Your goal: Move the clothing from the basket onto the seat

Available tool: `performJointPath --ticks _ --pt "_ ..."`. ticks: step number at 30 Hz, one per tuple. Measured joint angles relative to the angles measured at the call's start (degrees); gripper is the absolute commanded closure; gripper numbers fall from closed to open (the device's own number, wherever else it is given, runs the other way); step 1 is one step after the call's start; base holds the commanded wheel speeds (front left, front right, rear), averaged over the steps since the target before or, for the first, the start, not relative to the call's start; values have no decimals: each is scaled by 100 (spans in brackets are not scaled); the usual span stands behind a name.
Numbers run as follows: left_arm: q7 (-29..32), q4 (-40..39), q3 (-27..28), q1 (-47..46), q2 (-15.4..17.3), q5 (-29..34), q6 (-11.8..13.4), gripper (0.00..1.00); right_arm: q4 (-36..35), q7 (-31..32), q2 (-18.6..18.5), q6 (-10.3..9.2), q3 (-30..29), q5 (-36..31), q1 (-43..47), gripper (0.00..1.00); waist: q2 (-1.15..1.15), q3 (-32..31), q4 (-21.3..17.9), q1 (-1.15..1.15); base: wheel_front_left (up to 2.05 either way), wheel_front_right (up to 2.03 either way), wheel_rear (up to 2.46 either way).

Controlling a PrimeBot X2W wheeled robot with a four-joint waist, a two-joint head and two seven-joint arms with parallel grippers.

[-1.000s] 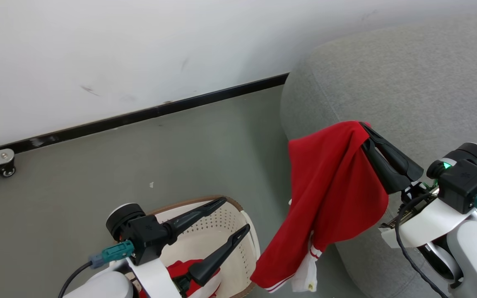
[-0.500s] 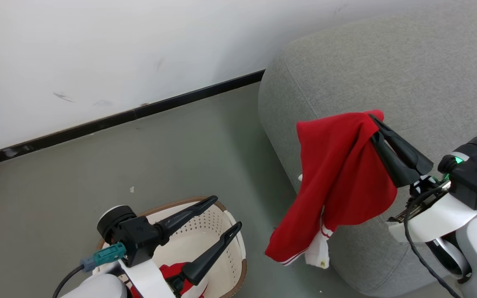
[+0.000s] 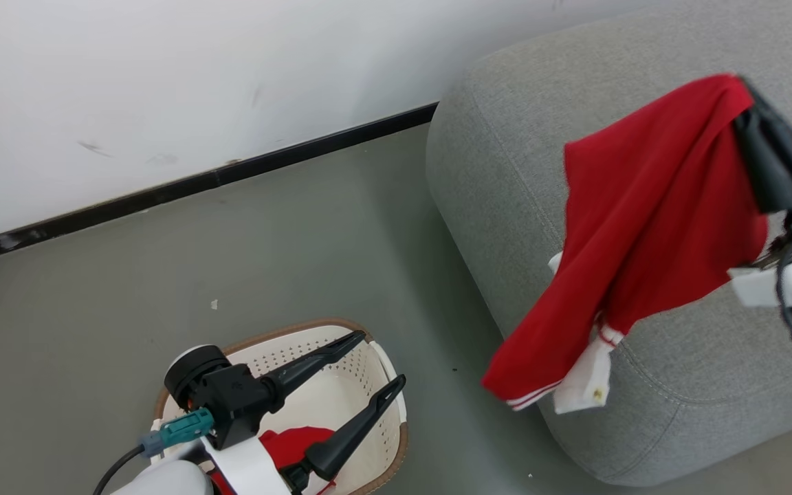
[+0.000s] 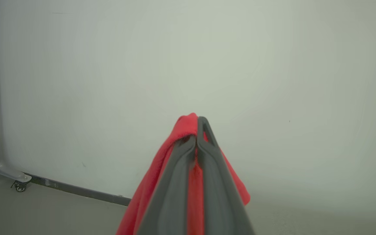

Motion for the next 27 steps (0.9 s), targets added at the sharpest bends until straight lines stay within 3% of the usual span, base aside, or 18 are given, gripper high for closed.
performJointPath --ticks 27 --pt "324 -335 -244 13 -27 69 32 0 1985 -1 -876 0 -2139 218 -1723 100 0 425 657 0 0 0 0"
